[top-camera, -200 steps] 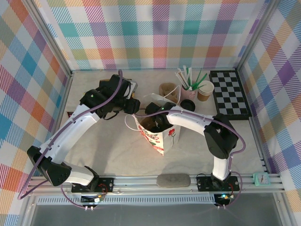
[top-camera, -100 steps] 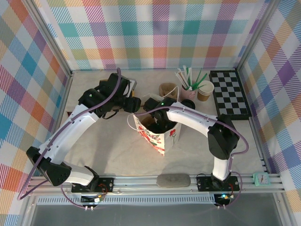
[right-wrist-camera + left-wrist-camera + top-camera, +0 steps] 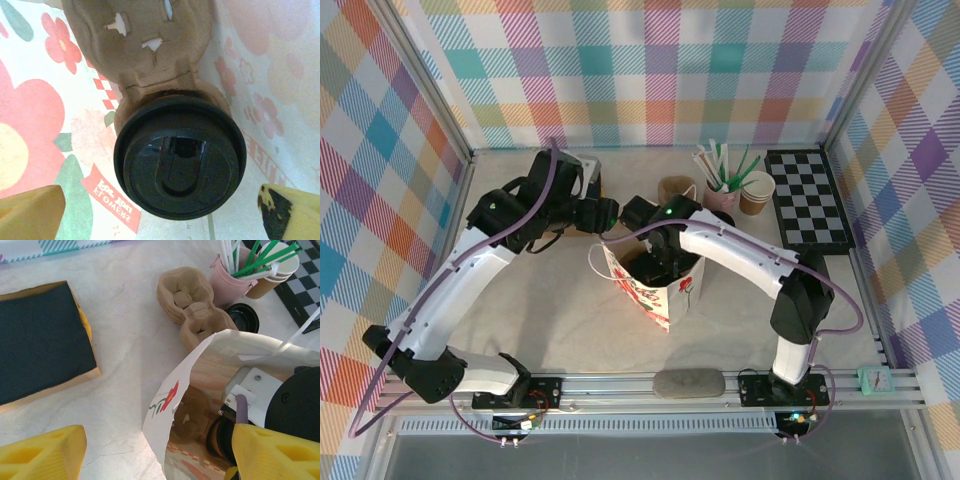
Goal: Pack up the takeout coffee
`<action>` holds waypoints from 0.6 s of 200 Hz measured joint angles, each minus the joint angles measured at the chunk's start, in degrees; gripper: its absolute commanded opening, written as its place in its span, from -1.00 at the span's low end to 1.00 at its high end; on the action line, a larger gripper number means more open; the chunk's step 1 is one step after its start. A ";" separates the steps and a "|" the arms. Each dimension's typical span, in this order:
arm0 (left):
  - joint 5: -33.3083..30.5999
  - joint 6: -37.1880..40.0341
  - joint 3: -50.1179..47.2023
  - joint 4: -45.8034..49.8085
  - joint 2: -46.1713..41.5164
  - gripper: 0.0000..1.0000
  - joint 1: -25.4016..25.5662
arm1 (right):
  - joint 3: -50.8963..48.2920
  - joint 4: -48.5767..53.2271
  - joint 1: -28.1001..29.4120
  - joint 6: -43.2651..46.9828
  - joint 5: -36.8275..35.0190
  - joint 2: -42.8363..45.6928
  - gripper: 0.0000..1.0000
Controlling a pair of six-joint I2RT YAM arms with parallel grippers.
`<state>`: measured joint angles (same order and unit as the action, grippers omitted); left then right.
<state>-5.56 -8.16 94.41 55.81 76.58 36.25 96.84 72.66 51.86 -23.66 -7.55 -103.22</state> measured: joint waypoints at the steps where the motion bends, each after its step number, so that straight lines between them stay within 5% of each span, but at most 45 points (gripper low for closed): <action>1: 0.00 0.02 0.02 0.00 -0.04 0.56 0.00 | 0.04 0.07 0.02 0.02 0.00 0.00 0.98; 54: -0.15 -0.17 0.35 0.04 -1.99 0.67 0.00 | 4.72 3.28 0.48 0.63 -0.61 0.00 0.98; 65: -0.17 -0.33 0.35 0.00 -2.49 0.75 0.00 | 5.31 3.74 0.52 0.66 -0.59 0.00 0.98; 73: -0.24 -0.59 0.35 -0.02 -2.89 1.00 0.00 | 5.81 4.15 0.63 0.66 -0.61 0.00 0.98; 120: -0.70 -1.73 0.35 -0.52 -5.55 1.00 0.00 | 9.22 5.99 0.79 1.33 -0.61 0.00 0.98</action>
<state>-6.26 -9.89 94.76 55.29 71.02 36.25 106.06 78.65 52.64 -22.33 -8.16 -103.22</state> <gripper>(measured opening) 0.998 0.989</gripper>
